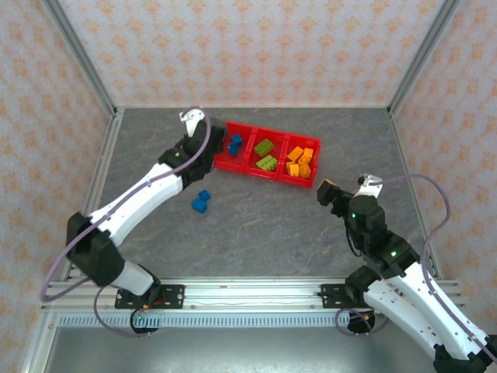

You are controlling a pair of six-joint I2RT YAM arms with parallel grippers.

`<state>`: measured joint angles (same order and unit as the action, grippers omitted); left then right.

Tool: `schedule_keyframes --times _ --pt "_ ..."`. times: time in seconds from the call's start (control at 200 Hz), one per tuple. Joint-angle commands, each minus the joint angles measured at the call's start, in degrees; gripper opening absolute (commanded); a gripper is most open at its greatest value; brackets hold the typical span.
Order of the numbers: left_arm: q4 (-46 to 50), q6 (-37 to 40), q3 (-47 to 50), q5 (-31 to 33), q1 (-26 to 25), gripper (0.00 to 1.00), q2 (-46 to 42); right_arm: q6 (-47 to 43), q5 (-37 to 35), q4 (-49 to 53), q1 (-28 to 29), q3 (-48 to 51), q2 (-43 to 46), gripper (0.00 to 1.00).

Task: Sort the legos into containers by color
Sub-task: Place the lego in the container.

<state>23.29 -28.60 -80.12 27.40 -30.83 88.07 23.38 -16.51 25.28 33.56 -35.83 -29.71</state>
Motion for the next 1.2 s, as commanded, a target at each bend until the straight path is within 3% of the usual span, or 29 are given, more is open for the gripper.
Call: schedule_keyframes --times 0.0,0.22,0.451,0.611,0.781,0.951,1.196 --pt "0.15 8.17 -8.76 -3.08 1.43 0.38 7.64 0.36 -2.63 0.83 1.05 -0.32 0.86 1.00" --pt "13.22 8.99 -34.19 -14.15 4.54 0.39 30.68 0.44 -2.91 1.00 1.68 -0.43 0.97 1.00" --pt "19.30 7.77 -51.72 -18.64 6.03 0.38 45.78 0.35 -2.83 0.92 1.95 -0.33 1.33 1.00" --pt "19.41 4.57 -51.43 -22.61 7.97 0.37 48.11 0.38 -3.08 0.83 2.02 -0.28 1.15 1.00" --pt "16.09 6.12 -47.68 -30.18 8.07 0.38 48.19 0.49 -3.35 0.74 1.99 -0.19 0.65 1.00" --pt "16.44 7.59 -47.76 -30.65 8.08 0.43 49.03 0.53 -3.20 0.91 2.03 -0.23 0.18 1.00" --pt "17.20 9.73 -47.72 -32.22 8.02 0.75 48.10 0.45 -3.11 0.74 2.03 -0.17 0.10 1.00"
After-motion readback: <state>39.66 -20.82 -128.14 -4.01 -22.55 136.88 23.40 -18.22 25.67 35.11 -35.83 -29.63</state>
